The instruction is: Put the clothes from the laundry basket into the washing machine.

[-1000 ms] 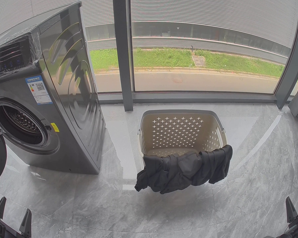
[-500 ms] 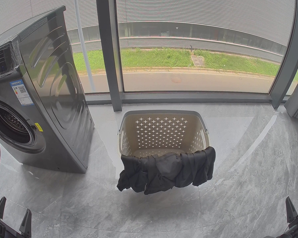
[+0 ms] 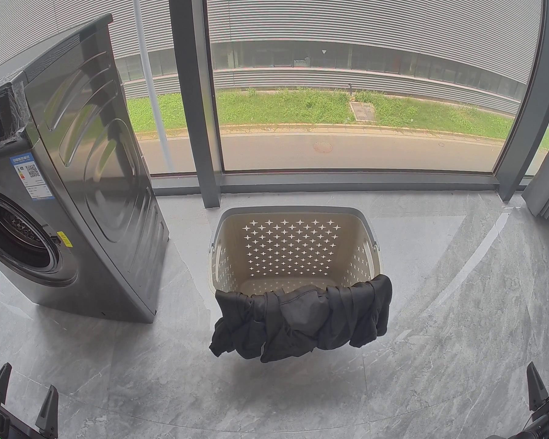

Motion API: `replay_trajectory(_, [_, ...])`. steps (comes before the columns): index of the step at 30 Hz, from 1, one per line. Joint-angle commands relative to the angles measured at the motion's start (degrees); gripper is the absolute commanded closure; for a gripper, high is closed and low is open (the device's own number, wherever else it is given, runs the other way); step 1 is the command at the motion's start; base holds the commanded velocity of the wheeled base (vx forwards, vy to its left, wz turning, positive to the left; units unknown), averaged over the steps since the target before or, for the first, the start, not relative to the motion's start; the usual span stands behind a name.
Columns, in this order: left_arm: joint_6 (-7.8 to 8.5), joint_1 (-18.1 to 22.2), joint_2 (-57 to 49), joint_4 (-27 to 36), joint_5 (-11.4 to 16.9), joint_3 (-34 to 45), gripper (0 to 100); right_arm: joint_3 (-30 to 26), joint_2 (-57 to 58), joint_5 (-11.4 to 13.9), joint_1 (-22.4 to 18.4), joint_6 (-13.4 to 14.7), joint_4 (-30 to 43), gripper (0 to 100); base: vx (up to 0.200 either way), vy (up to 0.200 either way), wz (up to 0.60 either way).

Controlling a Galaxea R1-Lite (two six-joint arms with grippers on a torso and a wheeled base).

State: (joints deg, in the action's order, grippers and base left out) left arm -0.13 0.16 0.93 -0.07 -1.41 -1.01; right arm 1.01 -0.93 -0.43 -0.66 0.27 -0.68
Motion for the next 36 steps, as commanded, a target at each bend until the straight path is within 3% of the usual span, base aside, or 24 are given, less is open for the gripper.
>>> replay_trajectory(1, [-0.04,0.0,-0.9,0.0,-0.1,1.0,0,-1.0,0.9,0.1,0.0,-0.1,0.0,0,0.2,0.0,0.0])
replay_trajectory(14, [-0.04,0.0,-0.9,0.0,0.0,0.9,0,-0.3,0.9,0.8,0.0,-0.1,-0.7,0,0.0,0.0,0.0])
replay_trajectory(15, [-0.04,0.0,-0.9,0.0,0.0,1.0,0,7.3,0.7,1.1,0.0,0.0,-3.0,0,0.0,0.0,0.0])
replay_trajectory(18, [-0.13,0.0,-0.8,0.0,0.1,0.9,0,17.0,-4.7,1.9,0.3,-0.1,-1.8,0,0.0,0.0,0.0])
replay_trajectory(20, [-0.13,0.0,-0.9,0.0,0.1,0.9,0,22.5,-12.5,6.1,1.3,-0.3,2.9,0,0.0,0.0,0.0])
replay_trajectory(23, [-0.13,0.0,-0.8,0.0,0.1,1.0,0,22.0,-22.2,13.2,1.7,-1.3,4.8,0,0.0,0.0,0.0])
replay_trajectory(24, [-0.22,0.0,-0.9,0.0,0.1,0.9,0,21.9,-22.7,13.5,1.7,-1.5,4.8,0,0.0,0.0,0.0])
replay_trajectory(25, [-0.22,0.0,-0.9,0.0,0.1,0.9,0,20.4,-28.3,16.6,1.9,-3.2,4.4,0,0.0,0.0,0.0])
replay_trajectory(26, [-0.22,0.0,-0.8,0.0,0.1,0.9,0,19.6,-31.1,17.8,2.0,-4.2,4.4,0,0.0,0.0,0.0])
replay_trajectory(29, [-0.48,0.0,-0.9,0.0,0.1,0.9,0,18.0,-37.6,19.8,3.5,-6.2,4.0,0,0.0,0.0,0.0])
replay_trajectory(36, [-0.48,0.0,-0.8,-0.1,0.1,0.9,0,16.2,-49.3,19.2,10.5,-6.5,2.8,0,0.0,0.0,0.0])
